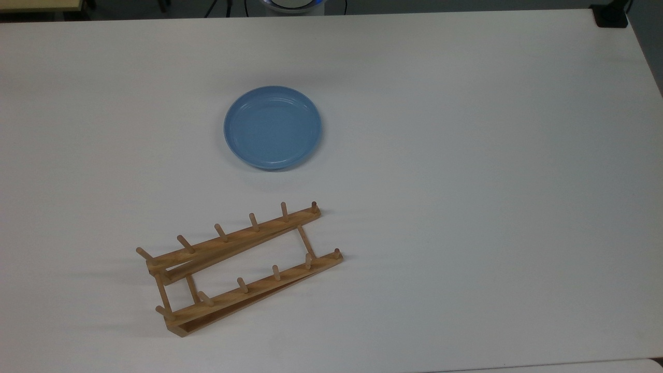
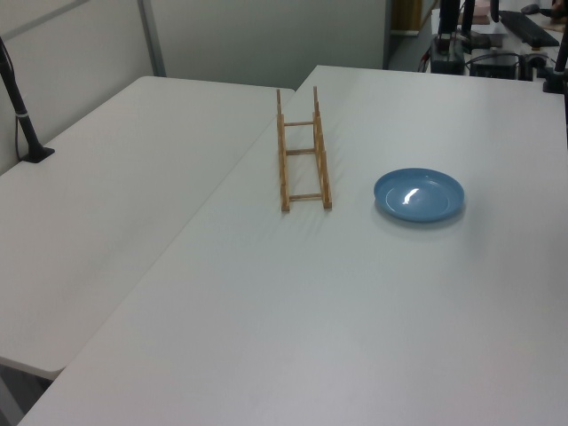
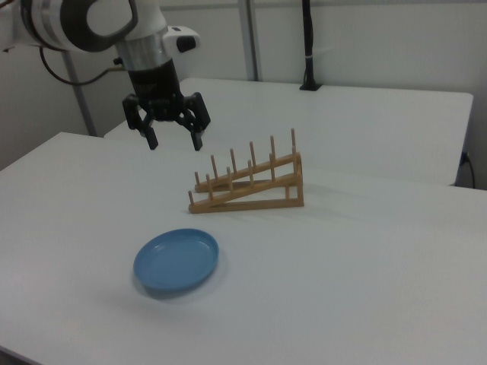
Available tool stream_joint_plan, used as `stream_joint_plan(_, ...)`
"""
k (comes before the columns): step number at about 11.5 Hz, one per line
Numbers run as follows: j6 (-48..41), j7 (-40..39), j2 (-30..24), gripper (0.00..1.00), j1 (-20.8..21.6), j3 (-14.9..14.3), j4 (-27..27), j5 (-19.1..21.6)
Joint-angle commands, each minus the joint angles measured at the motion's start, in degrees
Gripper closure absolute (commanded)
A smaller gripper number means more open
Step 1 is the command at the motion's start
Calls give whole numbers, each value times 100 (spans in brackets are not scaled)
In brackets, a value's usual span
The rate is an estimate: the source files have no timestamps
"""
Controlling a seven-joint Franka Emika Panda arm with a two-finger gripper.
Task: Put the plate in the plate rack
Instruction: 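Move the gripper from rest toward the light blue plate, then lower the open gripper onto the rim of the blue plate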
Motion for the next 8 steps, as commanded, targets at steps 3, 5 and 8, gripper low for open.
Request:
stream_joint_plan(3,625,-171,126,3,-83,-13,-822,-539)
stream_joint_plan(5,1543,83,135,4,-83,-22,-1453,-539)
stream_joint_plan(8,2960,479,371,4,-83,-22,-2150,-539)
